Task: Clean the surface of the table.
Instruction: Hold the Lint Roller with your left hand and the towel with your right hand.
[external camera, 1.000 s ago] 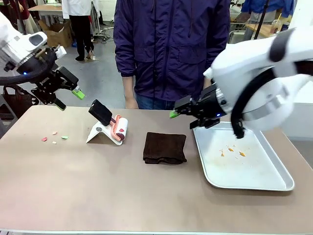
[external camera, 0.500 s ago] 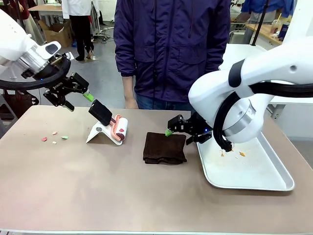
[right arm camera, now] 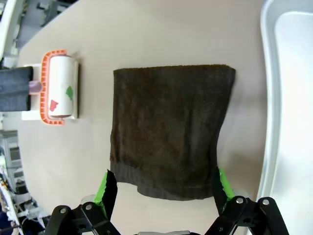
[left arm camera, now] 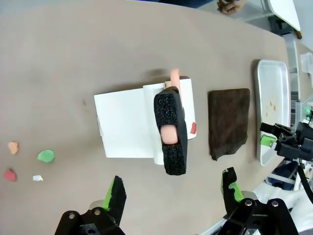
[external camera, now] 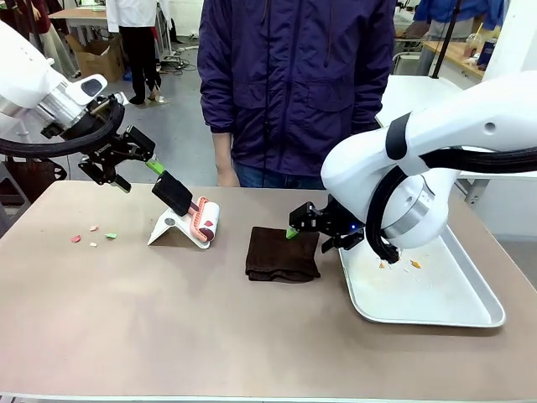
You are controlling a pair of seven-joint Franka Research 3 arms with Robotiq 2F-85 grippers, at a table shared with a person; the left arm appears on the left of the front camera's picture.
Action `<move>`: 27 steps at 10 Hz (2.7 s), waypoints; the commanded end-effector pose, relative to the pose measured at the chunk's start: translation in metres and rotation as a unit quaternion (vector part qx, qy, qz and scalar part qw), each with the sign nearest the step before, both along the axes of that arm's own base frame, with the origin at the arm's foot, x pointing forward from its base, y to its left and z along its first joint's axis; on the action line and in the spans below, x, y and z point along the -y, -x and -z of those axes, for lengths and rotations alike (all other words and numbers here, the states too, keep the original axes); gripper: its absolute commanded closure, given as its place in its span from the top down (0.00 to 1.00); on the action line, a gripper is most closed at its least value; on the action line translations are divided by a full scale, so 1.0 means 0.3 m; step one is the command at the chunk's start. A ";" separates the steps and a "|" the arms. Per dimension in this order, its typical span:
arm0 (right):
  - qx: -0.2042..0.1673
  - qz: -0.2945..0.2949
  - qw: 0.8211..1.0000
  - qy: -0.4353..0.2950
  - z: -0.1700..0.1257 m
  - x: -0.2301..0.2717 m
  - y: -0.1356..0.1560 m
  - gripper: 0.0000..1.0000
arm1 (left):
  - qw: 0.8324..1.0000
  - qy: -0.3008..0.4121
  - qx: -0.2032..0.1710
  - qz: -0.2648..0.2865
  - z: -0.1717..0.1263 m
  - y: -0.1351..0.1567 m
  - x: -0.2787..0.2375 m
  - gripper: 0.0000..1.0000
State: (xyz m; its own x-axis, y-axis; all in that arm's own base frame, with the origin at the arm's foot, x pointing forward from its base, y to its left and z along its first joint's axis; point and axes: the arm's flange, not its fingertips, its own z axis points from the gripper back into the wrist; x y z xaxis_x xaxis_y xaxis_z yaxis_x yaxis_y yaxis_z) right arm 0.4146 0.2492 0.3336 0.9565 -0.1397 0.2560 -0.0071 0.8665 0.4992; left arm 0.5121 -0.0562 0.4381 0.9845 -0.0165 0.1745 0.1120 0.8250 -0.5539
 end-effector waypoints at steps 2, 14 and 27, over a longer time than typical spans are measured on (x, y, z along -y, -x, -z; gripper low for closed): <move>0.000 -0.002 0.999 0.033 0.001 -0.002 -0.031 1.00 | 1.000 0.000 0.000 0.000 0.000 0.000 0.000 1.00; -0.067 -0.006 0.995 0.073 0.115 -0.115 -0.229 1.00 | 0.999 -0.007 -0.044 -0.014 0.078 -0.078 0.137 1.00; -0.082 -0.026 0.995 0.058 0.138 -0.100 -0.231 0.02 | 0.996 0.024 -0.052 -0.070 0.105 -0.119 0.107 0.00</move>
